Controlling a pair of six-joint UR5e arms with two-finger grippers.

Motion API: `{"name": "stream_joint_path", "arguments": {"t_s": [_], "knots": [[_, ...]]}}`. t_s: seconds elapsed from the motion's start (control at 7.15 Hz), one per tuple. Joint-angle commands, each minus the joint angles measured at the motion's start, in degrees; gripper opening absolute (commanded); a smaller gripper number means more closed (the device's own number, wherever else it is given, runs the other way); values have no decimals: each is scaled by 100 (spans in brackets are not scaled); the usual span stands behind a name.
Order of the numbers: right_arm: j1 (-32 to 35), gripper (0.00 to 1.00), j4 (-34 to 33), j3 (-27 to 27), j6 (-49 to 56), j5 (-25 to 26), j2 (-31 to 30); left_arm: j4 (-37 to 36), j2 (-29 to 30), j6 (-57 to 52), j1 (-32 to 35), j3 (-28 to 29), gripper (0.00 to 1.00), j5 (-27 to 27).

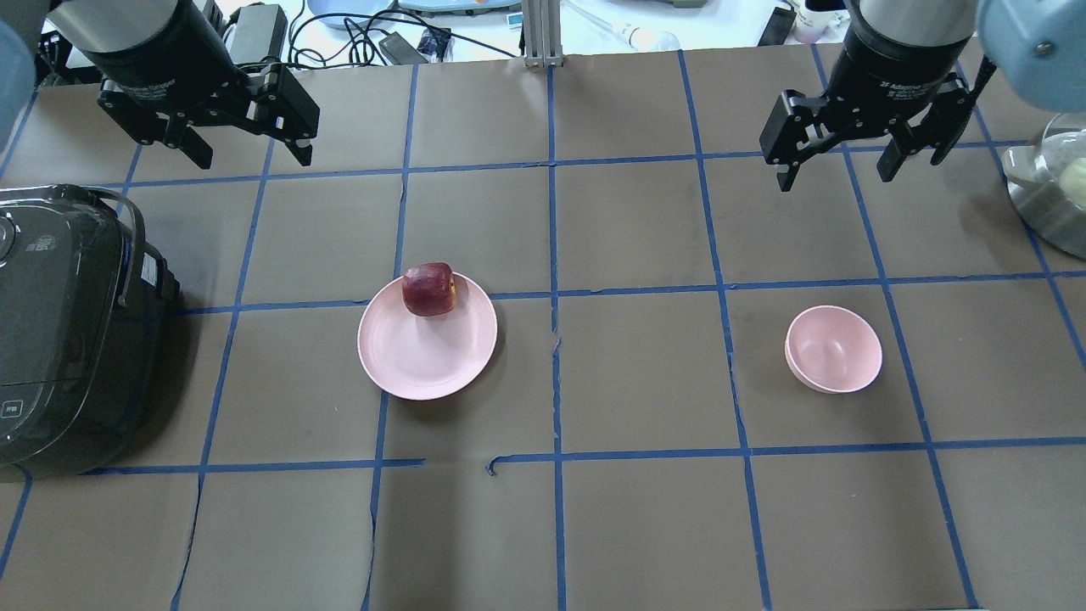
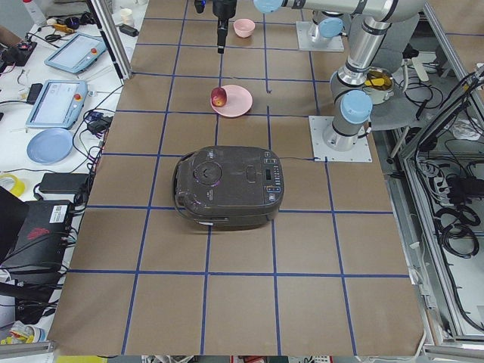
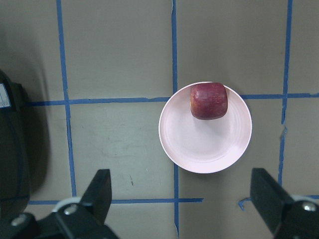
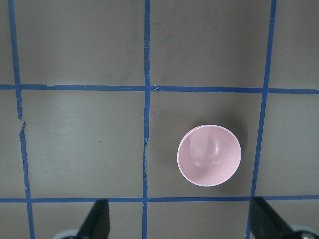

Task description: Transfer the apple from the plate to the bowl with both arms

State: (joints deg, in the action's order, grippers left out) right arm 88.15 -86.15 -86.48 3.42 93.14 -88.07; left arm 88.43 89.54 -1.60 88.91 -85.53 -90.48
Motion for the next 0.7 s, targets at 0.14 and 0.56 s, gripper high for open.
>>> {"name": "stream_joint_path", "arguments": {"t_s": [0.14,0.56], "knots": [[0,100,1,0,-7,29,0,-10,20,-7,-5,2,100,-5],[0,100,19,0,-16,29,-9,-27,38,-7,-5,2,100,-14]]}}
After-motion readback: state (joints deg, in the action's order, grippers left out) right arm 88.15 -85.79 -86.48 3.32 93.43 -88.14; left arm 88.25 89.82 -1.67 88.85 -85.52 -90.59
